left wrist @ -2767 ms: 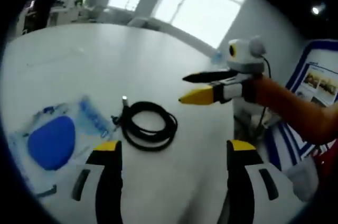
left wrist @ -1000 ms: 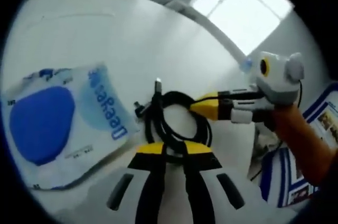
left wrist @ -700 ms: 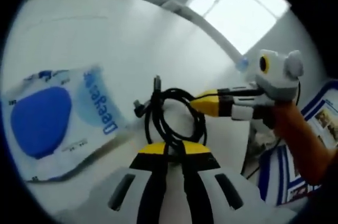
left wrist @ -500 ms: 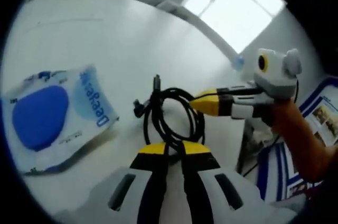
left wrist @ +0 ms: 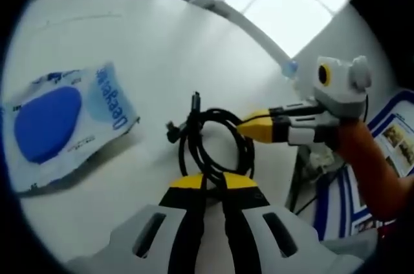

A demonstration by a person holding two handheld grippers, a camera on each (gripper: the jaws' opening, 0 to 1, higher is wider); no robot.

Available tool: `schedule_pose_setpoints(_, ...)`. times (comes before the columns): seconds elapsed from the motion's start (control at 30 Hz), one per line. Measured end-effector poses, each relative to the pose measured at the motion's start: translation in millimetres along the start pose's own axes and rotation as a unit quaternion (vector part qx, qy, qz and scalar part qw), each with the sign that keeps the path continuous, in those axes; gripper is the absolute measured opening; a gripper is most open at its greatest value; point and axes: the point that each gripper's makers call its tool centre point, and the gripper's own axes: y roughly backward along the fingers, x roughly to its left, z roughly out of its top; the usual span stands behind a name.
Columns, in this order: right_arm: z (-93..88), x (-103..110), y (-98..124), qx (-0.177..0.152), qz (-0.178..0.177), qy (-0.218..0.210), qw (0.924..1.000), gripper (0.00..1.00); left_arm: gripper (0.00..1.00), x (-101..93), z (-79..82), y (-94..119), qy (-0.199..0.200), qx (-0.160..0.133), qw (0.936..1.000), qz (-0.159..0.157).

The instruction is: Arrange the tabletop items into an orderly group along one side of the table until the central work area is clear of visible clutter.

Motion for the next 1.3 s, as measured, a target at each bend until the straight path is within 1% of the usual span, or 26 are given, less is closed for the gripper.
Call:
schedule_pose_setpoints(0.13,-4.5,-2.4,-6.7,0.007,-0.001,-0.008,0.9999,0.04,0.07,3.9,-2.1,-3.4,-0.001,0.007,1.0000,0.005)
schedule_pose_setpoints(0.33,-9.3,-6.0,-14.5,0.015,-0.004,-0.010,0.9998,0.05,0.07,10.2,-0.6,-7.4,-0.001,0.007,0.9999,0.014)
schedule_pose_setpoints(0.43,-6.5,-6.5,-14.5,0.014,-0.003,-0.011,0.9998,0.05,0.07,12.0,0.3,-7.9,-0.003,0.007,0.9999,0.016)
schedule_pose_setpoints(0.6,-5.4,-5.1,-15.5,0.022,-0.013,0.012,0.9996,0.05,0.07,12.4,0.5,-8.1,-0.008,0.007,0.9998,0.018)
schedule_pose_setpoints(0.7,-5.7,-6.3,-15.1,0.022,-0.015,0.015,0.9995,0.06,0.07,12.4,0.6,-8.1,-0.014,0.005,0.9997,0.017)
schedule_pose_setpoints(0.83,-4.0,-7.0,-13.6,0.014,-0.017,0.020,0.9995,0.08,0.10,9.9,1.6,-7.7,-0.041,0.001,0.9991,0.015)
schedule_pose_setpoints(0.87,0.8,-9.2,-11.4,0.003,-0.024,0.039,0.9989,0.10,0.11,8.6,1.5,-6.9,-0.046,0.001,0.9988,0.014)
schedule_pose_setpoints(0.93,4.3,-9.7,-8.0,-0.002,-0.029,0.042,0.9987,0.14,0.15,7.0,1.4,-5.2,-0.061,-0.002,0.9980,0.018)
schedule_pose_setpoints(1.03,9.5,-9.9,-3.9,-0.010,-0.029,0.050,0.9983,0.17,0.22,3.1,2.1,-1.8,-0.079,-0.006,0.9967,0.019)
schedule_pose_setpoints(1.07,9.6,-10.6,-4.1,-0.010,-0.030,0.052,0.9981,0.18,0.25,2.8,2.4,-0.8,-0.083,-0.008,0.9963,0.021)
schedule_pose_setpoints(1.13,10.7,-11.7,-3.8,-0.014,-0.032,0.051,0.9981,0.24,0.36,2.3,4.1,0.9,-0.096,-0.014,0.9950,0.024)
schedule_pose_setpoints(1.27,11.3,-9.9,-2.6,-0.020,-0.033,0.048,0.9981,0.30,0.47,2.3,5.9,3.6,-0.104,-0.022,0.9940,0.024)
schedule_pose_setpoints(1.3,11.4,-9.5,-2.4,-0.021,-0.033,0.048,0.9981,0.34,0.54,2.4,6.9,3.3,-0.104,-0.025,0.9940,0.022)
